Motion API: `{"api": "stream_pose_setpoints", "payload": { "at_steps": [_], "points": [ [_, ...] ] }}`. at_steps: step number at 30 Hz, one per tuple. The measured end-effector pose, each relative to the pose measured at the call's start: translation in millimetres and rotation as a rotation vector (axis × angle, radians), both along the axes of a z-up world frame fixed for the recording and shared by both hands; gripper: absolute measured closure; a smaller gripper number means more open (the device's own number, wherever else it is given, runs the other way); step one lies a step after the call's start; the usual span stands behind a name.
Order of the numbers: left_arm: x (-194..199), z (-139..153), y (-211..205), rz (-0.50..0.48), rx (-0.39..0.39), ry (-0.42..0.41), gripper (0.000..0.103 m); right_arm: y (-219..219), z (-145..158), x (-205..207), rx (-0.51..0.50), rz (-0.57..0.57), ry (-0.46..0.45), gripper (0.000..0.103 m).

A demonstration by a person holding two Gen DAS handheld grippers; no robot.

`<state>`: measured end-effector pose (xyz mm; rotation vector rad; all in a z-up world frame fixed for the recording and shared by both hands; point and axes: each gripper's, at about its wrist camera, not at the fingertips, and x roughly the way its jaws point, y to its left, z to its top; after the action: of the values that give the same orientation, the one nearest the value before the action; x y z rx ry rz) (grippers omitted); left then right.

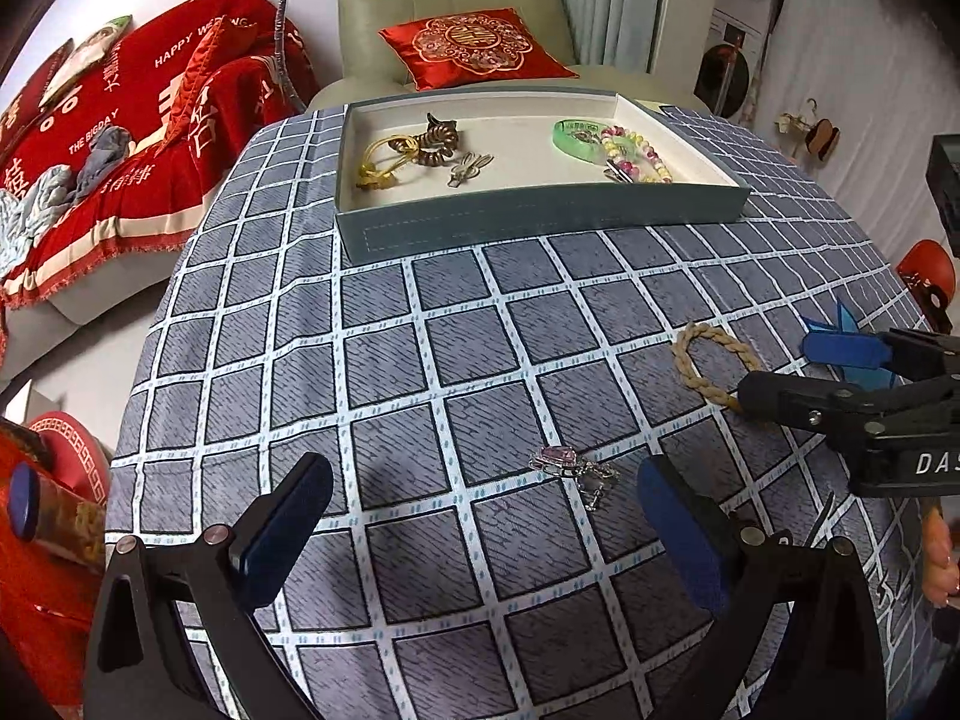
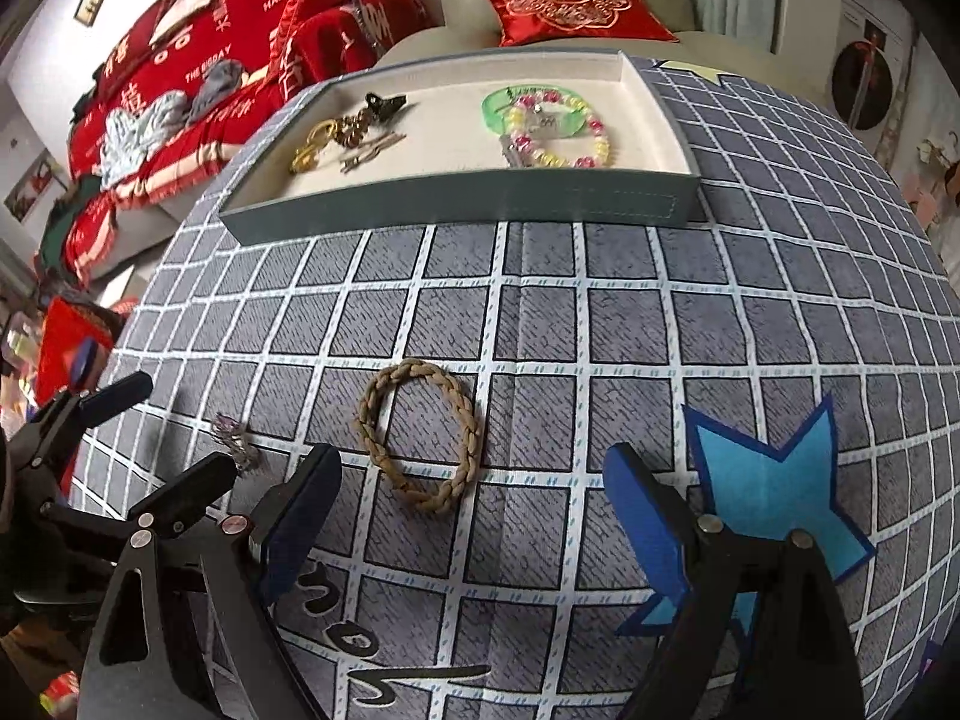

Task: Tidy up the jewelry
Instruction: 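Withdraw both tools from the tray toward the rope bracelet and pink charm, then grasp the small pink charm with the left tool while the right grasps the braided rope bracelet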

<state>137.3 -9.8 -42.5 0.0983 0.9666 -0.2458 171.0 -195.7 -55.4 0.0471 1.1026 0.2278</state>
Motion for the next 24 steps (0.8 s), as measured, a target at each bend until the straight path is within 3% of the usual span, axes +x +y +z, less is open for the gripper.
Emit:
{"api": "stream_pose_setpoints", "payload": {
  "at_steps": [11, 14, 22, 24],
  "points": [
    [2, -9, -2, -0.006, 0.02, 0.006, 0.0, 23, -7, 6, -0.145, 0.119, -0.018, 0.014],
    [1, -9, -4, -0.021, 0.016, 0.005, 0.006, 26, -7, 4, -0.158, 0.134, -0.029, 0.019],
    [1, -7, -9, -0.039, 0.015, 0.003, 0.01, 31, -3, 3, -0.159, 0.155, -0.029, 0.035],
    [0, -6, -11, -0.05, 0.012, -0.003, 0.022, 32, -2, 2, -0.162, 0.157, -0.03, 0.041]
  ]
}}
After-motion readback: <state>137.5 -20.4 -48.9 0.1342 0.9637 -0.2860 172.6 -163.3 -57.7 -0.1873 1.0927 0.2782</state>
